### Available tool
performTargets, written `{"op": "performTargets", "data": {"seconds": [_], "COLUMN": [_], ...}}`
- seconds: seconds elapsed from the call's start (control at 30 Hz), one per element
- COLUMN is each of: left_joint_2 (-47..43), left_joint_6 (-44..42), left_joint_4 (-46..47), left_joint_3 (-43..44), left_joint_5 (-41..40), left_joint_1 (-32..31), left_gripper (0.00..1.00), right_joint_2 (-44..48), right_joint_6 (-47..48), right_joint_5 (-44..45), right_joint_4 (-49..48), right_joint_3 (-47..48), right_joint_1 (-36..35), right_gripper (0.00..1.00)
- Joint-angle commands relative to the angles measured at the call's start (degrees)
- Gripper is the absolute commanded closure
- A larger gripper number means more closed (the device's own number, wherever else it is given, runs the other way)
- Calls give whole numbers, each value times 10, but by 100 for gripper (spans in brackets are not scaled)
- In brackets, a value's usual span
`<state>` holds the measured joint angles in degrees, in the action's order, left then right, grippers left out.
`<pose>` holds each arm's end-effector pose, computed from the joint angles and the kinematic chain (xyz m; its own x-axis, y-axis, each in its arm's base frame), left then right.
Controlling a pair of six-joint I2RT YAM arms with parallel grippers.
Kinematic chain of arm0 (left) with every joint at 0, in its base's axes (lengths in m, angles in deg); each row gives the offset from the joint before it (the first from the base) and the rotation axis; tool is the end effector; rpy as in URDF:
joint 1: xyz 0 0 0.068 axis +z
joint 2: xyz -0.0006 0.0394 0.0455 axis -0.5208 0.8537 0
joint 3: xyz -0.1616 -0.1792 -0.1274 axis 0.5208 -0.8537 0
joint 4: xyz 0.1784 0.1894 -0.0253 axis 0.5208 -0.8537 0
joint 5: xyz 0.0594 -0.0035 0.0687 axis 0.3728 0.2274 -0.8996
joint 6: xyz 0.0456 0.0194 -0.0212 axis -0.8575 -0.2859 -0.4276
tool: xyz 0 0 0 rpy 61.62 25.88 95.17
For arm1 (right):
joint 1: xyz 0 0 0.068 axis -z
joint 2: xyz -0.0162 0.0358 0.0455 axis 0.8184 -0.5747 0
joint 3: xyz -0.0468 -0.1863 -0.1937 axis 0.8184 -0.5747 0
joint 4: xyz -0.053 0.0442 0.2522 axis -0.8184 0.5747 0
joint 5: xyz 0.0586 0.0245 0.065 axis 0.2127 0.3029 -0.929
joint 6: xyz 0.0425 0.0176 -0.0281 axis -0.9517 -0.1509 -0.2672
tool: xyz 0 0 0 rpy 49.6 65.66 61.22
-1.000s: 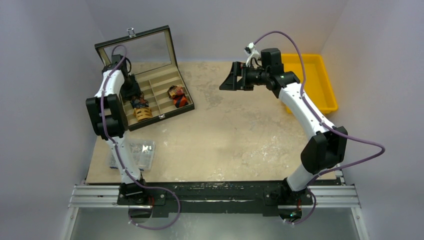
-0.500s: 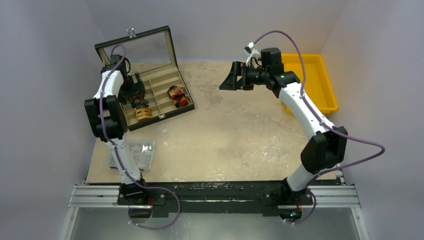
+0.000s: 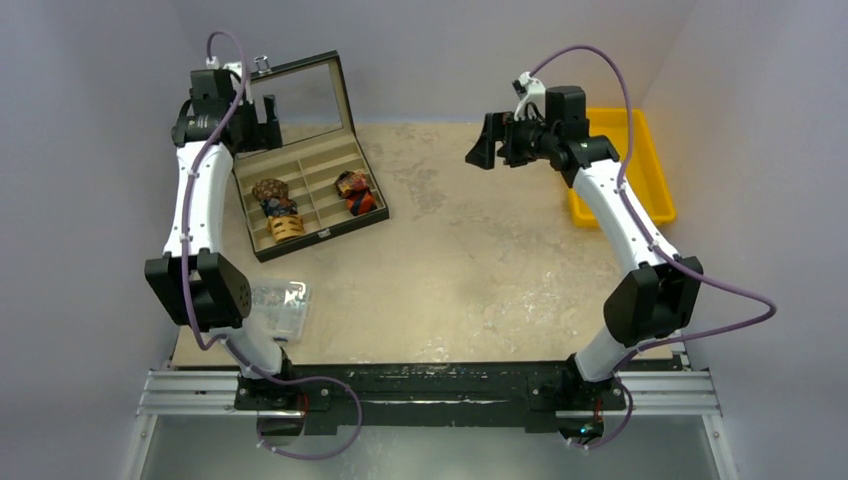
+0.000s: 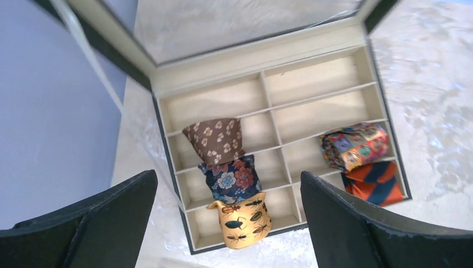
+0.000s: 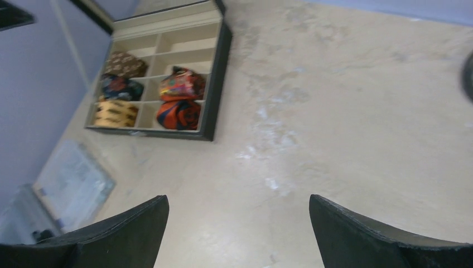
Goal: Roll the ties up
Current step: Reset both arms
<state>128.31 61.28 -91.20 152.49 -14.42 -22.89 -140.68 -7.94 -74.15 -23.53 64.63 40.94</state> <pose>0.3807 0.0586 0.3816 -0.6288 -0.1954 -0.7526 -0.2476 0.9678 -0.0445 0.3567 0.1073 0.3787 -0.6127 0.0252 -0.7899 -0.5176 0.7425 0.4252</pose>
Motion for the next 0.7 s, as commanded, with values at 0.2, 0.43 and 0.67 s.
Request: {"op": "performTargets", "data": {"seconds": [0.2,0.43,0.67], "left_joint_2": [-110,-167,-164], "left_joint_6": [-163,-108,-91], "left_joint_4": [-64,-35,-32], "left_joint_3": [-41,-179,-181], "left_joint_5": [48,98,86], "left_joint_1": [-151,-168,-161], "left_gripper": [0,0,0], "right_joint_2": [51,113,152], "right_joint_6": [139,191,199], "right_joint_5": [124,160,144], "right_joint_4": [36,34,29], "right_joint_3": [-18,-134,-186], "right_joint_1": [152,216,219], "right_gripper": [1,2,2]}}
